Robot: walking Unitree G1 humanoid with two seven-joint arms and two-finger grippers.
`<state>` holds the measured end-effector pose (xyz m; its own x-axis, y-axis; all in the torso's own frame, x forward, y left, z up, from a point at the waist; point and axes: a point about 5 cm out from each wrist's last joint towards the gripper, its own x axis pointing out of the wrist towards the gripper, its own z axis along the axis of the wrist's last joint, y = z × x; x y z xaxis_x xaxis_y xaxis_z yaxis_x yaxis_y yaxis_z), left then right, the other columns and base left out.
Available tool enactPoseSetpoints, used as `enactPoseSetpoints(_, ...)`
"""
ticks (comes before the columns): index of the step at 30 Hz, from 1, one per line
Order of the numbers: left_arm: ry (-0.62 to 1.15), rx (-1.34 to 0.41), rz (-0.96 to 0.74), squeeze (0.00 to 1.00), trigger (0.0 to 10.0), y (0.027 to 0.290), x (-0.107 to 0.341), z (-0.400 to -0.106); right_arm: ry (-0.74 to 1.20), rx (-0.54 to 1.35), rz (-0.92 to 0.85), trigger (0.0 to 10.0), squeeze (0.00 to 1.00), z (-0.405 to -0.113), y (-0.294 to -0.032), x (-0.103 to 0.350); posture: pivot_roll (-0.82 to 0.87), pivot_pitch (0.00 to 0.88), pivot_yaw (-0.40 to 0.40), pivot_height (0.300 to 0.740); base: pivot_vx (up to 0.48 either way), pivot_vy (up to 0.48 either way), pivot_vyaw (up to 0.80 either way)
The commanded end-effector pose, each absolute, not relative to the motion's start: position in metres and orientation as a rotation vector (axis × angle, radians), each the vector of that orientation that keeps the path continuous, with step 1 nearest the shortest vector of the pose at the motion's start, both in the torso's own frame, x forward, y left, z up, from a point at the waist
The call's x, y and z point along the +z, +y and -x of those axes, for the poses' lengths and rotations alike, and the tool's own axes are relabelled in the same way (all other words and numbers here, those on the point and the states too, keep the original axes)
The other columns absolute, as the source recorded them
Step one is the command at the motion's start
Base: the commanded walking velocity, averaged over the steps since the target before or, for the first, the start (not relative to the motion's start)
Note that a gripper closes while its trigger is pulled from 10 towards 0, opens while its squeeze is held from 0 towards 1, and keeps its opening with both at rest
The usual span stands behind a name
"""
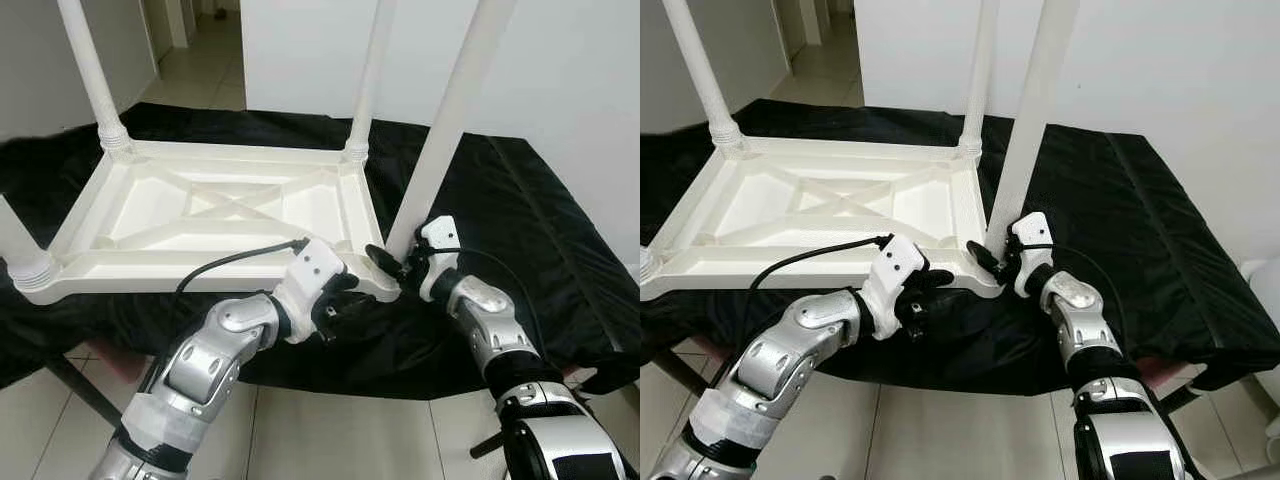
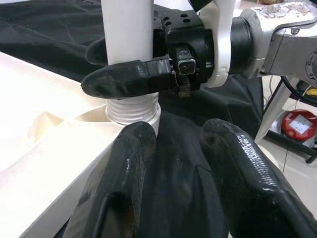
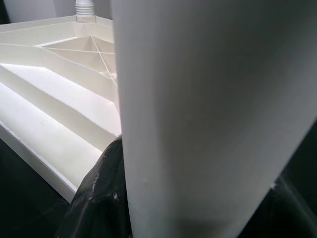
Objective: Building children table
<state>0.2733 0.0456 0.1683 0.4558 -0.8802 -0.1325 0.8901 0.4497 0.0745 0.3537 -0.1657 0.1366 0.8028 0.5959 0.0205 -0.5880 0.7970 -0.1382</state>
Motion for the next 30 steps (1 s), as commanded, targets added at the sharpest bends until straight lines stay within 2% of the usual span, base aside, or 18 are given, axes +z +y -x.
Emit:
enactPoseSetpoints(1,0.068,-1.114,-0.156,0.0,10.0,0.044,0.17,-0.274,-0.036,0.63,0.088,0.0,0.0,-0.351,-0.17,0.128,0.03,0.0,-0.031,0.74,0.0,0.0,0.0)
enactPoseSetpoints(3,0.067,-1.112,-0.155,0.0,10.0,0.044,0.17,-0.275,-0.03,0.627,0.07,0.0,0.0,-0.35,-0.17,0.125,0.02,0.0,-0.03,0.74,0.0,0.0,0.0)
enactPoseSetpoints(4,0.065,-1.11,-0.152,0.0,10.0,0.044,0.171,-0.275,-0.03,0.616,0.06,10.0,0.0,-0.349,-0.171,0.124,0.02,0.0,-0.03,0.74,0.0,0.0,0.0)
enactPoseSetpoints(11,0.062,-1.101,-0.151,0.0,10.0,0.045,0.172,-0.277,-0.037,0.55,0.027,10.0,0.0,-0.344,-0.17,0.121,0.02,0.0,-0.029,0.74,0.0,0.0,0.0)
enactPoseSetpoints(15,0.059,-1.087,-0.152,0.0,10.0,0.046,0.173,-0.28,-0.04,0.394,0.034,10.0,0.0,-0.346,-0.168,0.121,0.01,0.0,-0.036,0.74,0.0,0.0,0.0)
enactPoseSetpoints(20,0.059,-1.076,-0.148,0.0,10.0,0.049,0.173,-0.281,-0.042,0.329,0.001,10.0,0.0,-0.344,-0.162,0.121,0.01,0.0,-0.04,0.74,0.0,0.0,0.0)
enactPoseSetpoints(22,0.064,-1.051,-0.148,0.0,10.0,0.054,0.172,-0.284,-0.04,0.205,-0.068,10.0,0.0,-0.337,-0.15,0.121,0.01,0.0,-0.034,0.74,0.0,0.0,0.0)
enactPoseSetpoints(25,0.065,-1.042,-0.148,0.0,10.0,0.055,0.172,-0.284,-0.036,0.145,-0.094,10.0,0.0,-0.334,-0.146,0.121,0.01,0.0,-0.031,0.74,0.0,0.0,0.0)
enactPoseSetpoints(27,0.066,-1.031,-0.148,0.0,10.0,0.058,0.173,-0.285,-0.025,-0.019,-0.167,10.0,0.0,-0.328,-0.138,0.119,0.0,0.0,-0.027,0.74,0.0,0.0,0.0)
enactPoseSetpoints(30,0.067,-1.022,-0.141,0.0,10.0,0.059,0.173,-0.286,-0.035,-0.105,-0.215,10.0,0.0,-0.325,-0.128,0.122,0.0,0.0,-0.027,0.74,0.0,0.0,0.0)
